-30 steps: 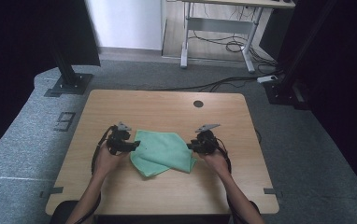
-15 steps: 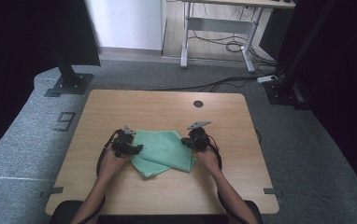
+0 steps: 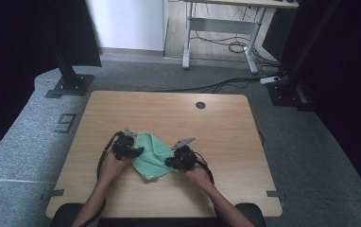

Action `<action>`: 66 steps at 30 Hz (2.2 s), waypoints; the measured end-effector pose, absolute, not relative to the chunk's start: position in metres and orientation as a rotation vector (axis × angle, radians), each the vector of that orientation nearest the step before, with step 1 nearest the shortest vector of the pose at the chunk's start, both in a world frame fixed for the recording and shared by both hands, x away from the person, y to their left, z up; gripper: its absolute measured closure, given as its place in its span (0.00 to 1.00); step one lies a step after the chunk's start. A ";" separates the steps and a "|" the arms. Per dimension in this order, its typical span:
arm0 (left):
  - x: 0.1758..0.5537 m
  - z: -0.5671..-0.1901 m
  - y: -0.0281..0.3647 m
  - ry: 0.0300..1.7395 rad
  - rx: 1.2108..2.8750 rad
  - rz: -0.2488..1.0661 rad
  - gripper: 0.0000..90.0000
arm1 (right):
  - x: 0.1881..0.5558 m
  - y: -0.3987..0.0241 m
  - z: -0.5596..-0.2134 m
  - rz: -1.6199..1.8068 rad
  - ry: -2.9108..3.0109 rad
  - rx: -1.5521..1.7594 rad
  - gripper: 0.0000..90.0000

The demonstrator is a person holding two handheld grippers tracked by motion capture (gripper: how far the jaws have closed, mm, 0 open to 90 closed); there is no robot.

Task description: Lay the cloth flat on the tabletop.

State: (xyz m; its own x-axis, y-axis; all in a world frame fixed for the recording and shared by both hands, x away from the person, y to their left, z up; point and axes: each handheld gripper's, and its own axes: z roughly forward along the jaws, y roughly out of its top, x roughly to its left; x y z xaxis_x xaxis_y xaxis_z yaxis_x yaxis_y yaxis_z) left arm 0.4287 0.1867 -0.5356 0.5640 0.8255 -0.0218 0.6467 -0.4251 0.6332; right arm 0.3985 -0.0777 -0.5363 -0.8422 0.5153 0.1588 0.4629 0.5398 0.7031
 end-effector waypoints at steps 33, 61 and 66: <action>0.426 -0.541 0.192 1.135 2.167 0.417 0.42 | 0.417 -0.088 -0.517 1.145 2.615 0.837 0.95; 0.452 -0.539 0.193 1.244 2.128 0.486 0.45 | 0.466 -0.148 -0.537 1.024 2.450 1.151 0.59; 0.448 -0.540 0.189 1.205 2.112 0.435 0.72 | 0.455 -0.141 -0.540 1.034 2.474 1.130 0.90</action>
